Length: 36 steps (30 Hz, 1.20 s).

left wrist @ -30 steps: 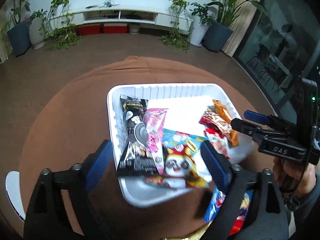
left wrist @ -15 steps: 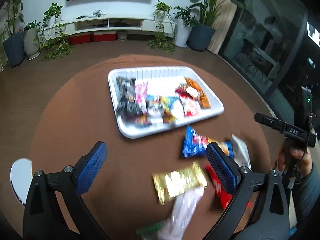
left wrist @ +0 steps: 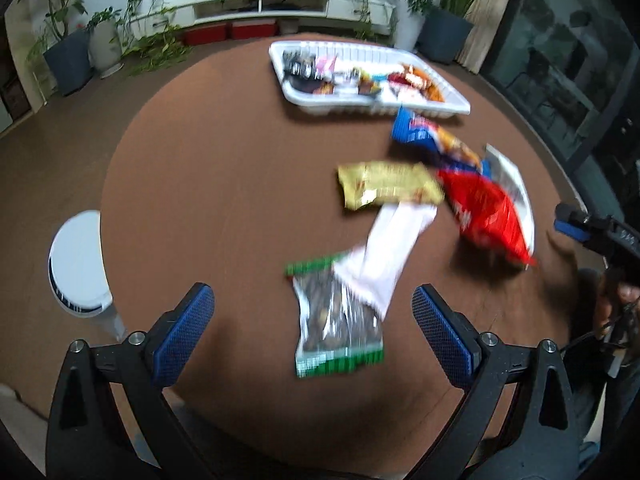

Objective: Organize snacks
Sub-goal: 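Move both tools back over the remaining snack pile, then grasp the clear green-edged nut bag with the left gripper while the right grasps the long white package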

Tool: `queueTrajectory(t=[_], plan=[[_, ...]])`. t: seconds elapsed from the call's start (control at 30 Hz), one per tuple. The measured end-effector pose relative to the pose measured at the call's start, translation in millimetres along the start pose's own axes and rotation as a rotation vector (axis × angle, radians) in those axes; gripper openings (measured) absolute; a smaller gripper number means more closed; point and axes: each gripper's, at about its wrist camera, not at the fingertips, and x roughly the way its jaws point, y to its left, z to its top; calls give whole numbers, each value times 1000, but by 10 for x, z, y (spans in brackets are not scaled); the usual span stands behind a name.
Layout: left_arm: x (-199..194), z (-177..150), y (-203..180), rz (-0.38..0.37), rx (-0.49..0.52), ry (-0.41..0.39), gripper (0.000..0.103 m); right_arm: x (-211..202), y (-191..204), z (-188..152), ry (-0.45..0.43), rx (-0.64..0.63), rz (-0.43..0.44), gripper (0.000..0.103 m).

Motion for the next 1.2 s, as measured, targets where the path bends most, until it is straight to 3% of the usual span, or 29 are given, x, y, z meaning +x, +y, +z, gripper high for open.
queueTrajectory(t=[0.1,0.47,0.53,0.6,0.93,1.07,1.2], plan=[[65,-115,-40,20,7,29,100,-23,57,-76,0,-18,-3,85],[356,-46,-165,94,61,66,99,-55,182,-307,21,-67,-16,85],[408,-24,-159,98,64,76,95,-58,203,-321,21,-72,-18,85],[451,-8,-147,87,61,85,78,-59,220,-330,20,-77,-18,85],[513,123,-154,70,95,91,69,-47,228,-334,25,-87,-25,85],[487,126,-169,57,111,84,48,-31,228,-347,24,-91,-24,85],[474,111,-174,46,116,80,41,-38,238,-355,29,-91,-24,85]])
